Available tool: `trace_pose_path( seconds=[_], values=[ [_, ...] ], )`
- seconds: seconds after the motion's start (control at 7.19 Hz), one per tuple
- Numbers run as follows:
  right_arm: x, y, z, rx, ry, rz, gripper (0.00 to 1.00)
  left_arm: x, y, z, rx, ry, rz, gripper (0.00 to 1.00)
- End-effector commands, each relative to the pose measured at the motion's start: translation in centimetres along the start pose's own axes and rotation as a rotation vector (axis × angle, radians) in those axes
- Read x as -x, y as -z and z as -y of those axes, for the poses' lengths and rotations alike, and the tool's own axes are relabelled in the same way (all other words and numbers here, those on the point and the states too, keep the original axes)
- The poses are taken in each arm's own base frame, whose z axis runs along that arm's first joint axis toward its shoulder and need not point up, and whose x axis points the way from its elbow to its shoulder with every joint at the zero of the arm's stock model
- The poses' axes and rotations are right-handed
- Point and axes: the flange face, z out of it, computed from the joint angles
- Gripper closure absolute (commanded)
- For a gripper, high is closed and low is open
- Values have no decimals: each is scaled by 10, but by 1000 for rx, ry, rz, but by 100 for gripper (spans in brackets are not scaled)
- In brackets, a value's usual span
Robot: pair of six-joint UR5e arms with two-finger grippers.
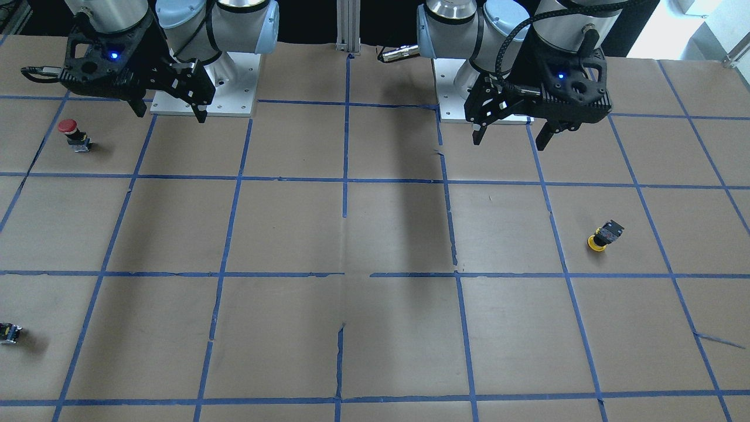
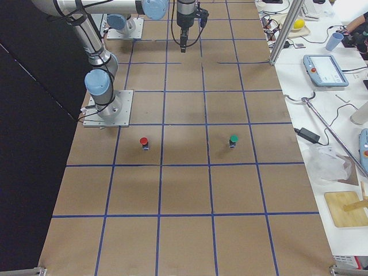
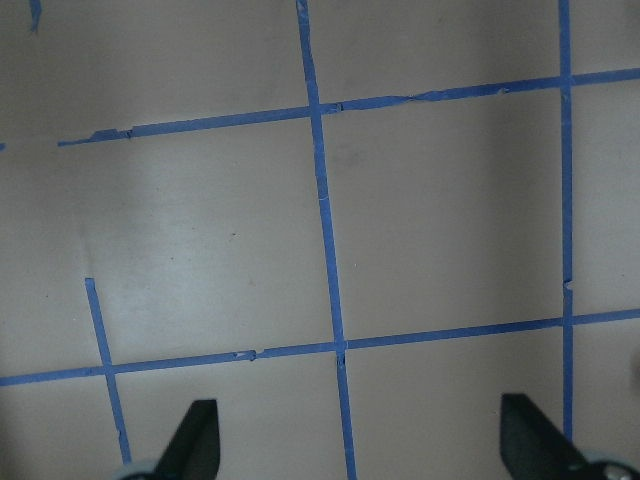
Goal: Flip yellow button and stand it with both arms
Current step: 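Move the left gripper over the yellow button lying on its side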
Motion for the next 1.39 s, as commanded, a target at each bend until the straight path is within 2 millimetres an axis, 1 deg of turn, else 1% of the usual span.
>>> trace_pose_path(
  seconds=[0.0,0.14,0.28,0.42,0.56,0.7,0.97,1.11,1.25],
  values=[
    [0,-1,-1,5,-1,-1,0,22,-12,11,4,38,-1,0],
    [0,-1,-1,6,-1,-1,0,23,-14,13,8,49,6,0],
    [0,-2,0,7,1,-1,0,29,-17,10,34,41,66,0],
    [0,-1,1,1,1,-1,0,38,-28,3,81,37,138,0],
    [0,0,0,4,1,-2,0,48,-37,2,96,48,148,0],
    [0,-2,0,7,1,-1,0,76,-45,7,117,34,144,0],
    [0,-2,0,8,1,-3,0,140,-70,23,168,-26,121,1],
    [0,-2,0,5,1,-3,0,180,-86,29,184,-70,100,2],
    [0,-2,0,4,2,-2,0,216,-100,26,218,-148,68,5]
  ],
)
